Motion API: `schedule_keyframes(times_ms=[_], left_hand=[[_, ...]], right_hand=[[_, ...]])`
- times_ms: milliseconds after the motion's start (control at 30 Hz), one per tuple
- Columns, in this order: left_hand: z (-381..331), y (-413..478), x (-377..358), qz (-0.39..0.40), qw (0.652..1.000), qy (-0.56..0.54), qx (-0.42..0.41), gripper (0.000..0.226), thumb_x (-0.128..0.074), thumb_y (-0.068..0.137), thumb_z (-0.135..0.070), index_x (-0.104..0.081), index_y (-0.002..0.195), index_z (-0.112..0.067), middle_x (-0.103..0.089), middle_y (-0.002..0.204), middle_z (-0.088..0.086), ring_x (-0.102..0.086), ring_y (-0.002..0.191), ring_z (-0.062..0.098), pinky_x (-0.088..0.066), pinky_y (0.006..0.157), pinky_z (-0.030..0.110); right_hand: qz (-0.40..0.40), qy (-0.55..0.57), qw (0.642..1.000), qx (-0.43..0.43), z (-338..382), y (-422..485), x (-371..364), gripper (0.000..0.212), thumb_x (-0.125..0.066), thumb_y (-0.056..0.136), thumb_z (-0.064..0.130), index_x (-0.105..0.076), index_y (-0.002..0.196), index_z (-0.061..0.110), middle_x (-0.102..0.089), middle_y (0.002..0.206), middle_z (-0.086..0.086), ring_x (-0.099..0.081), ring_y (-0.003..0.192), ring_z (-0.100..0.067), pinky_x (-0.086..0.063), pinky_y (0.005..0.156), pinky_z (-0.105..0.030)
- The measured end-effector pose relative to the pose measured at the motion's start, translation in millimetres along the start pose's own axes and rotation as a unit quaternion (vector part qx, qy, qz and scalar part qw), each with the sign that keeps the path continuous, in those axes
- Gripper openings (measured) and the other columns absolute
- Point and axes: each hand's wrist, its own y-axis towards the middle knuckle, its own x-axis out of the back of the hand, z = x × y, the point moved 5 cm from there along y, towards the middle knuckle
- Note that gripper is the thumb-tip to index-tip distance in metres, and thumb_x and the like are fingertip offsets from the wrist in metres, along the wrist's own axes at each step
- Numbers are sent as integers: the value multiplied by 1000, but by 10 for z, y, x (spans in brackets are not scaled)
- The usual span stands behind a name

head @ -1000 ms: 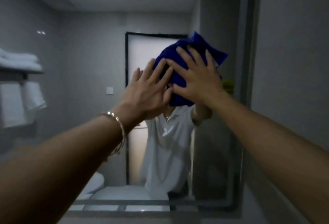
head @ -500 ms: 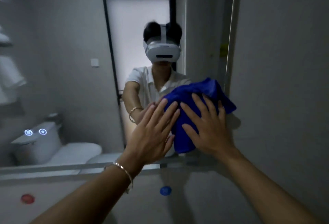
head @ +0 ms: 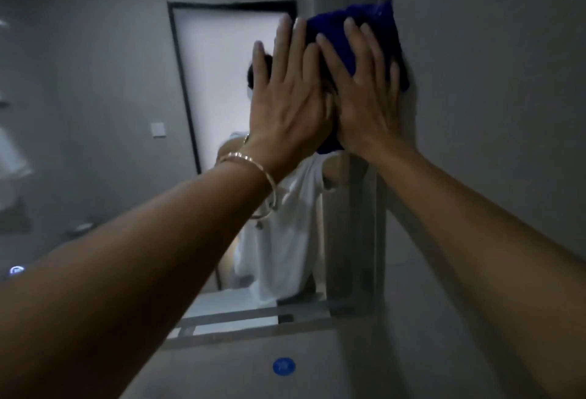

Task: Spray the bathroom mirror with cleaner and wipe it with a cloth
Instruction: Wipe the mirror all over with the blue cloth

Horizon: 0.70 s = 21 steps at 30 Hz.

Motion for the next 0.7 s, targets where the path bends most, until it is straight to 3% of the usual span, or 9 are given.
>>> schedule_keyframes(times_ms=[67,200,367,500,700], left_hand=[[-26,66,-15,-25,999,-15,-13,56,-28,96,-33,-25,145,-6,-11,156,15,-2,145,29,-1,117,46],[-28,-521,-400,-44,990,65,-114,58,-23,96,-31,-18,146,-3,-19,153,19,-14,143,33,-12,117,46],[-191,-1529,-892,20,980,85,-180,57,-24,98,-32,-17,146,-1,-11,152,20,-8,142,36,-13,117,48],[-196,-2184,-1075,74,975,85,-190,58,-28,99,-35,-19,147,-2,-14,153,19,-11,143,36,-17,115,50],[-37,-2582,-1103,127,968,101,-189,60,-29,99,-37,-15,148,-5,-9,154,17,-4,143,34,-11,116,50]], right_hand=[[-39,32,999,-18,-18,-14,-7,60,-34,97,48,-24,150,21,-15,157,-16,-9,145,-32,-11,113,-60],[-71,62,995,-35,-36,-666,-248,55,-17,102,42,-32,146,13,-24,152,-25,-16,141,-35,-21,114,-53],[14,25,998,-63,63,-1869,-578,52,-16,102,40,-14,149,17,-13,152,-16,-15,141,-34,-31,109,-54],[77,-8,995,-67,203,-2486,-707,54,-18,102,39,-8,150,17,-17,150,-19,-20,139,-36,-38,102,-59],[142,-26,987,-67,454,-2810,-850,58,-12,102,41,4,152,16,-14,152,-22,-13,141,-38,-28,106,-63]])
